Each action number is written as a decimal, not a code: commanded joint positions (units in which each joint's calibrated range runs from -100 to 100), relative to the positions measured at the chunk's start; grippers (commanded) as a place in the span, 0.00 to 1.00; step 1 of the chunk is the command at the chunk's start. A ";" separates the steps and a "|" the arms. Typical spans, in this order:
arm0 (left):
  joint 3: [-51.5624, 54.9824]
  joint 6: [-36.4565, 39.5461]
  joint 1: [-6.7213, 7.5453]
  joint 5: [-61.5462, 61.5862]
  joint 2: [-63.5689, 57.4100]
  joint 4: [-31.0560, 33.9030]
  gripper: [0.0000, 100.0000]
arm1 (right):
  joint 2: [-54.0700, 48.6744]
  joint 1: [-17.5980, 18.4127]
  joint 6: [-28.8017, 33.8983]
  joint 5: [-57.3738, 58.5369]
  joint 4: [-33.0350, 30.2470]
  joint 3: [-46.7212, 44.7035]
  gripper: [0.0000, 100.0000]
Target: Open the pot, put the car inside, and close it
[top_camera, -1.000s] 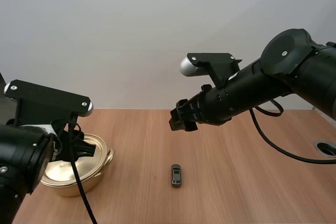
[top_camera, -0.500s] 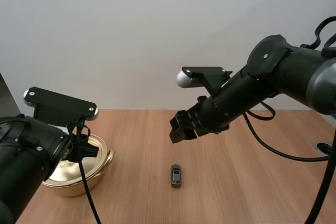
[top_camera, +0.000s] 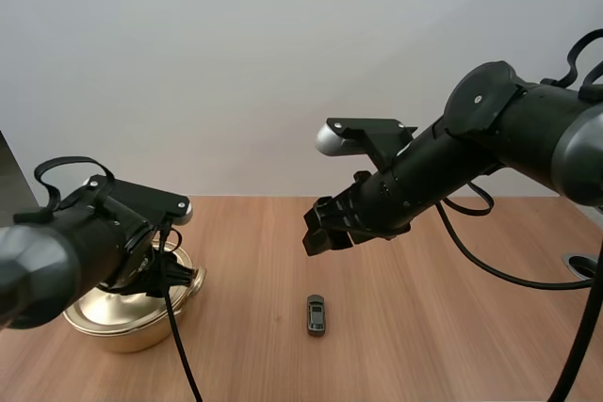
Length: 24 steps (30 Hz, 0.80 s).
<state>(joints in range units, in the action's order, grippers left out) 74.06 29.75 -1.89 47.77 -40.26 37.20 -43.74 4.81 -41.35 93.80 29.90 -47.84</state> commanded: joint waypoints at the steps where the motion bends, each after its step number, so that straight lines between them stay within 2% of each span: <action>1: -0.03 0.04 -0.01 -0.51 0.51 -0.01 1.00 | -0.07 0.02 -0.06 -0.06 0.07 0.03 1.00; 24: -0.03 0.04 -0.01 -10.34 1.74 1.83 1.00 | -0.07 0.02 -0.06 0.93 0.27 0.03 1.00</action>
<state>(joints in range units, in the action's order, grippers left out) 74.06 29.75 -1.89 37.61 -38.84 38.68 -43.74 4.81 -41.35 94.49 30.20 -47.84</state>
